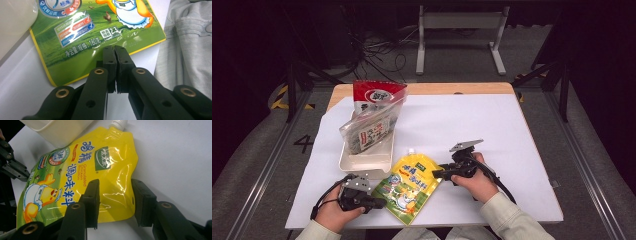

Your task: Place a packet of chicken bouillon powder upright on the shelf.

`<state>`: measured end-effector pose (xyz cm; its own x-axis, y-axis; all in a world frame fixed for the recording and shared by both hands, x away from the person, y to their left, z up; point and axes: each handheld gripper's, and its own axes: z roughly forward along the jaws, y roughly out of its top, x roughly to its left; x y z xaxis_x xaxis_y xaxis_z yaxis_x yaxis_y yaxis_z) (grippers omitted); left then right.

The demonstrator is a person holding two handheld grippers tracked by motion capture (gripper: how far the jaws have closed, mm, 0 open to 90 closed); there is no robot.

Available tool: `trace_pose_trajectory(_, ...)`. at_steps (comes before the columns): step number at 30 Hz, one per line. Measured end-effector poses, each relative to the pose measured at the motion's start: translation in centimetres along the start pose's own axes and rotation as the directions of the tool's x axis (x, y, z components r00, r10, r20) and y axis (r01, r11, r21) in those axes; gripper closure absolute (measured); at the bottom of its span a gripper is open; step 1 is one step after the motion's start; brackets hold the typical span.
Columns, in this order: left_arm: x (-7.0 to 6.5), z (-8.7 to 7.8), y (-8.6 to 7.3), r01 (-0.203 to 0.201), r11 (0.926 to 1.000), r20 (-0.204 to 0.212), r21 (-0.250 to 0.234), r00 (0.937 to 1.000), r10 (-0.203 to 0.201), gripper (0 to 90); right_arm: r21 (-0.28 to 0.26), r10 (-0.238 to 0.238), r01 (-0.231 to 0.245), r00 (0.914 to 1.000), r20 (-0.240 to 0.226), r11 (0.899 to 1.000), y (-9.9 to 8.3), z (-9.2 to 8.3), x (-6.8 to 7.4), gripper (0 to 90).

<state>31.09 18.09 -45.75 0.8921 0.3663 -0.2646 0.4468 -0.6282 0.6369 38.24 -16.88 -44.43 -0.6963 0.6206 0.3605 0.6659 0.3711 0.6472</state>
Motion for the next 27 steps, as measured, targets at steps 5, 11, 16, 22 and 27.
trace_pose_trajectory(5,0.1,0.1,0.0,0.0,1.0,0.003,0.005,1.0,0.0,89.3,0.013,0.046,-0.046,0.9984,-0.032,0.999,-0.3,0.7,-0.6,60.3)
trace_pose_trajectory(11,0.0,0.2,0.2,-0.007,1.0,0.01,0.0,0.9999,0.007,89.6,0.01,0.044,-0.043,0.9987,-0.027,0.999,-0.3,0.8,-0.8,70.0)
trace_pose_trajectory(16,-0.1,0.2,0.2,-0.008,0.9999,0.01,-0.009,0.9999,0.009,88.9,0.014,0.01,-0.011,0.9999,0.004,1.0,-0.3,0.7,-0.6,89.4)
trace_pose_trajectory(22,-0.3,-0.1,0.3,-0.005,0.9994,0.022,-0.035,0.9997,0.006,84.4,0.026,-0.012,0.012,0.9999,0.012,1.0,-0.1,0.0,0.0,89.9)
trace_pose_trajectory(27,-0.6,-0.4,0.5,0.005,0.9979,0.016,-0.065,0.9999,-0.004,73.1,-0.006,-0.028,0.028,0.9991,0.033,1.0,0.2,-1.5,0.4,89.9)
